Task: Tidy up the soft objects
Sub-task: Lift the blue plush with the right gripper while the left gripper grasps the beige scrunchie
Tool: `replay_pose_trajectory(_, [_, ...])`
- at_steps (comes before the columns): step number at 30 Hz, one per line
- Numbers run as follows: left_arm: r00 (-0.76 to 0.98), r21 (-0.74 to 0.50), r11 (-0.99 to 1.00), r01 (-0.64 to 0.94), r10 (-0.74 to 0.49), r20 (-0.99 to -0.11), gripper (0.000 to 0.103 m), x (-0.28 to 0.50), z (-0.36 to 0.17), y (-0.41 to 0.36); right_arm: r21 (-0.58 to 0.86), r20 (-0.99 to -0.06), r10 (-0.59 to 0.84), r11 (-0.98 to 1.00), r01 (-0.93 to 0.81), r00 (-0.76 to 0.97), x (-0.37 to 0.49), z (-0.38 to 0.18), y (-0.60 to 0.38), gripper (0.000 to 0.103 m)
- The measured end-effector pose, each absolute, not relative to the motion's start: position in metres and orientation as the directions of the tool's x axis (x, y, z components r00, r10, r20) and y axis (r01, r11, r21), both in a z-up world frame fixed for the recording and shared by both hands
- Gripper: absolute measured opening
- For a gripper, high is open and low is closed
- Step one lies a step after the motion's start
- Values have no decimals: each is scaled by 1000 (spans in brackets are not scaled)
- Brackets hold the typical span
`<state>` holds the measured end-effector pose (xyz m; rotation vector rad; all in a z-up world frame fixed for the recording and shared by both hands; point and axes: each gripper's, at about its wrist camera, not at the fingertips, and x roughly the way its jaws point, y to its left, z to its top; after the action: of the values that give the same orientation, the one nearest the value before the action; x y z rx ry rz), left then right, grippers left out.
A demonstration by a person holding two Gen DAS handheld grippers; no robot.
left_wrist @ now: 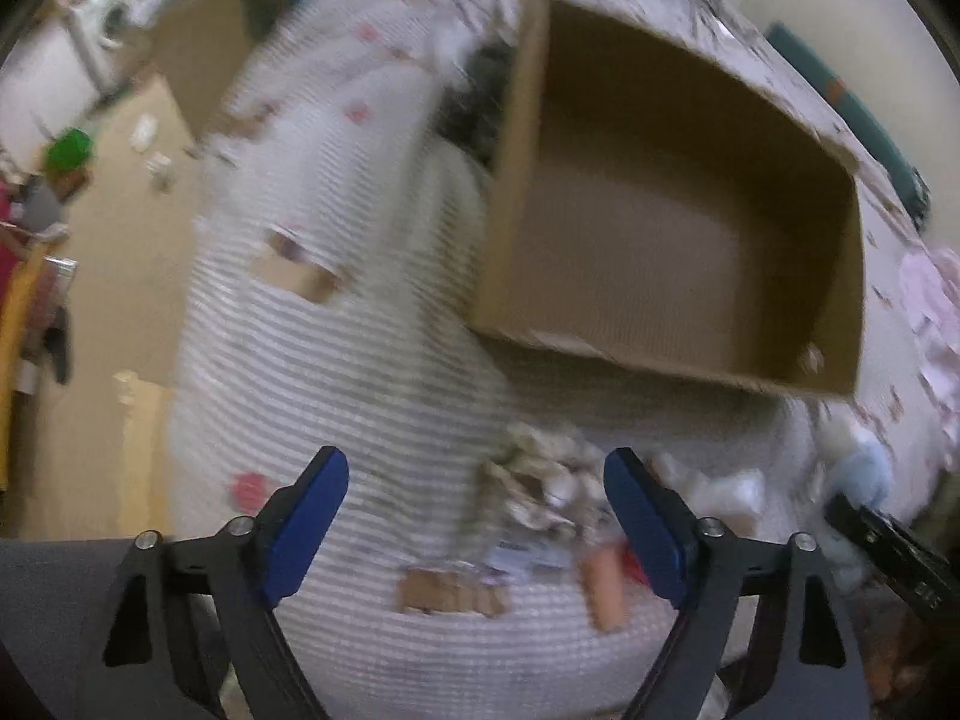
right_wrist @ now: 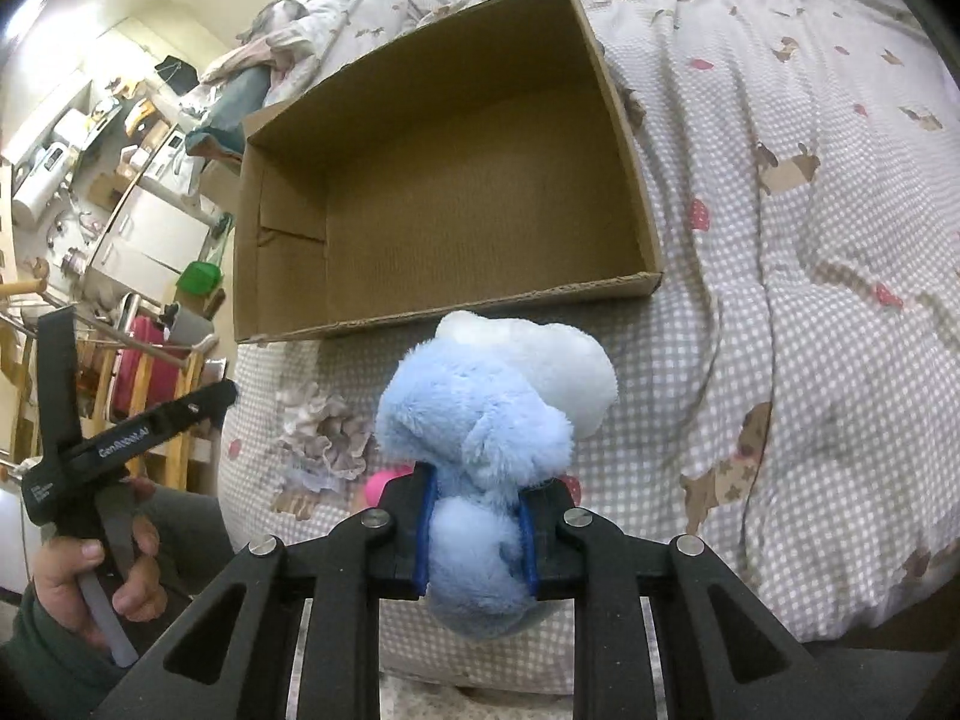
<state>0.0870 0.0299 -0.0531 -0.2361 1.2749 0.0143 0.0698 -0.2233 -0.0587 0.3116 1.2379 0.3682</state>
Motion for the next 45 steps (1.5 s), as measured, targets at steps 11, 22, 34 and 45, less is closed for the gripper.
replay_pose_trajectory(11, [194, -199, 980, -2, -195, -961, 40, 117, -88, -13, 429, -858, 441, 897, -103, 264, 75, -65, -218, 23])
replay_pose_trajectory(22, [277, -201, 980, -4, -192, -941, 5, 117, -74, -10, 431, -853, 442, 896, -104, 278, 76, -62, -221, 23])
replay_pose_trajectory(34, [406, -157, 980, -118, -97, -909, 5, 57, -28, 29, 441, -835, 460, 888, -133, 303, 70, -52, -226, 23])
replay_pose_trajectory(45, [489, -136, 983, -126, -58, -870, 5, 43, 2, 35, 400, -822, 438, 899, -178, 366, 57, -30, -227, 23])
